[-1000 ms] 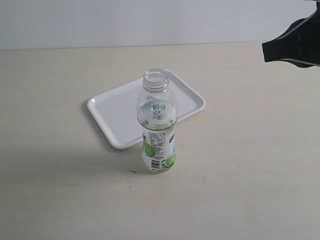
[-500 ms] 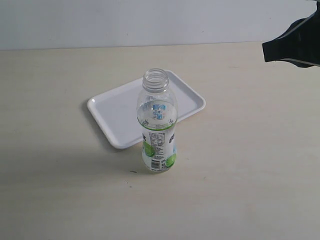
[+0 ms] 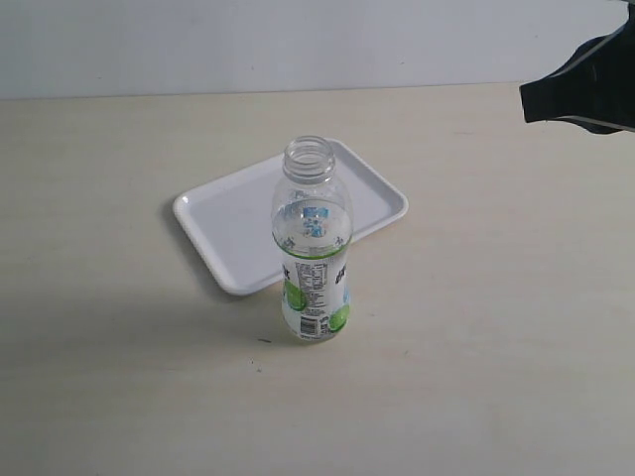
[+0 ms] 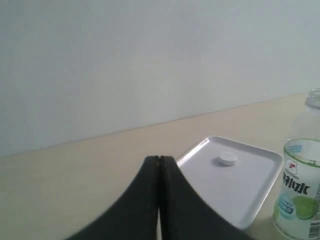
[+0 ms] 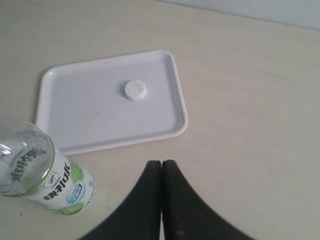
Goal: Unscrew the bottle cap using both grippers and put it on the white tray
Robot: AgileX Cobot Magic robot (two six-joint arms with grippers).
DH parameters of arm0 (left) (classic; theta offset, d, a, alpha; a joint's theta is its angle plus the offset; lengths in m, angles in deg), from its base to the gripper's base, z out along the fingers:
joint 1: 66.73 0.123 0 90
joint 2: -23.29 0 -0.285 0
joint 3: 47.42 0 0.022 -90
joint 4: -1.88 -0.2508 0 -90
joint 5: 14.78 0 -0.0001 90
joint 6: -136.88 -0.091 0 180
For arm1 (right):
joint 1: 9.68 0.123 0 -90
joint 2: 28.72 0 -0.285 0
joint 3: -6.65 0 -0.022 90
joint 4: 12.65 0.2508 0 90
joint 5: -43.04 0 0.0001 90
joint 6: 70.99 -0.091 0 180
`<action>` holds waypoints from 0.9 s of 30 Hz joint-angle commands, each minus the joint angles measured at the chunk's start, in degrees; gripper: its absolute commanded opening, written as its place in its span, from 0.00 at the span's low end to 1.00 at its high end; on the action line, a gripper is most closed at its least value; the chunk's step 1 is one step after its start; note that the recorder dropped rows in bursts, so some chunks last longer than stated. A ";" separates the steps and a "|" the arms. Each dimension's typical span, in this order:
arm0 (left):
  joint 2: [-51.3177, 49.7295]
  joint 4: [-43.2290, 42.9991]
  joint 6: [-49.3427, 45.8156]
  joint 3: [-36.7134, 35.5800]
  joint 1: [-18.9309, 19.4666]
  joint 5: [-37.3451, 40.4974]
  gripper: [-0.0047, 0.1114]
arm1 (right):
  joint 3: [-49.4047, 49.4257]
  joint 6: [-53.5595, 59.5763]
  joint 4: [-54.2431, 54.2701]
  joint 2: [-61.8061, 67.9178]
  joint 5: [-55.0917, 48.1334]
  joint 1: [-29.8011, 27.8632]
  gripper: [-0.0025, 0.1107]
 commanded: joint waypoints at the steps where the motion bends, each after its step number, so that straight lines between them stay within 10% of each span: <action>1: 0.73 11.34 -11.94 -0.18 1.87 3.09 0.04 | 0.21 0.39 0.04 -0.30 0.57 -0.06 0.02; 7: 0.73 9.10 -6.46 -4.07 10.25 9.08 0.04 | 0.21 0.36 0.04 -0.30 0.57 -0.06 0.02; 27: 0.73 0.51 9.04 -6.69 10.63 7.79 0.04 | 0.21 0.46 0.04 -0.30 0.57 -0.06 0.02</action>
